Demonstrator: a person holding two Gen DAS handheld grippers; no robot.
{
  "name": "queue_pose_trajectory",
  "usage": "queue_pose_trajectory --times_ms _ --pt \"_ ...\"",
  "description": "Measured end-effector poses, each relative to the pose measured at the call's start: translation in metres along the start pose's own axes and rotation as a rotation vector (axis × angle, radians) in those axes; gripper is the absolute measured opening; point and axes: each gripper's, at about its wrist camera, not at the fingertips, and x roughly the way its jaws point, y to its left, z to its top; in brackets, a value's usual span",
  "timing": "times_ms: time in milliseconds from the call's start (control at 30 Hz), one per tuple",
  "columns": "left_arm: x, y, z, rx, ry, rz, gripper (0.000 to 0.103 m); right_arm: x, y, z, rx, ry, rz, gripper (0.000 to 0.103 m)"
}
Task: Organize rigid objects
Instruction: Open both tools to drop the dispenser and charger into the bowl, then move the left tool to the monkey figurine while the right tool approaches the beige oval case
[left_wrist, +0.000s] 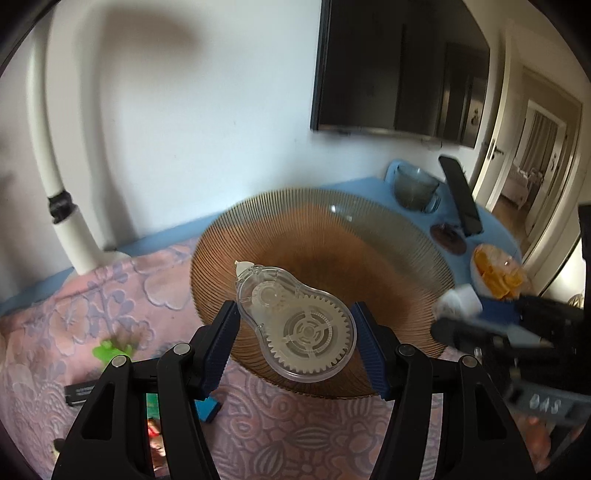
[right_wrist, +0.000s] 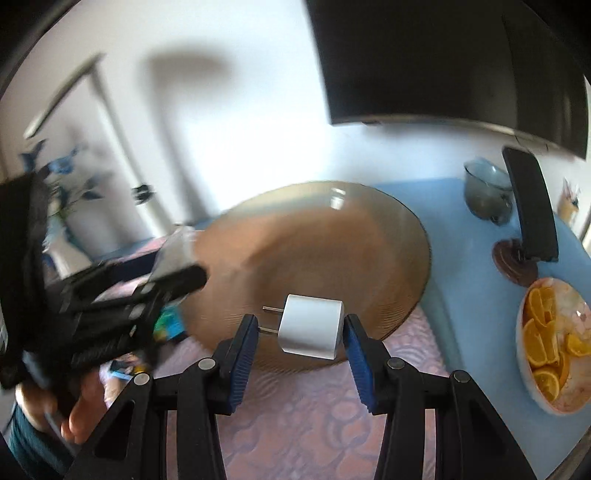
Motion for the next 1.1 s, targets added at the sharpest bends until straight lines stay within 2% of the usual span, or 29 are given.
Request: queue_pose_trajectory --times_ms 233,300,433,600,700,833,933,1100 --pt "0.017 -0.002 -0.007 0.004 0.038 -0.016 0.062 0.022 -0.008 0.003 -0.006 0.054 -0.039 0.046" --pt "0.014 0.002 -0.007 -0.02 0.035 -0.01 0.083 0.021 -0.008 0.006 -0.001 0.05 -0.045 0.059" --pt "-0.016 0.017 -0.008 -0.051 -0.016 0.012 0.086 -0.002 -0.012 0.004 0.003 -0.012 -0.079 0.063" --pt "-0.081 0.05 -0.027 -0.15 -0.11 0.078 0.086 -0.031 0.013 0.006 -0.039 -0.058 0.013 0.064" --pt "-0.117 0.073 -0.056 -0.215 -0.135 0.162 0.088 -0.037 0.053 -0.002 -0.118 -0.065 0.08 0.066" --pt "-0.15 0.105 -0.105 -0.293 -0.117 0.285 0.088 -0.023 0.103 -0.024 -0.195 -0.026 0.153 0.073" --pt "-0.159 0.134 -0.145 -0.359 -0.071 0.379 0.088 0.001 0.13 -0.043 -0.228 0.01 0.202 0.074" --pt "-0.151 0.166 -0.189 -0.401 -0.021 0.48 0.088 0.041 0.151 -0.072 -0.266 0.033 0.186 0.074"
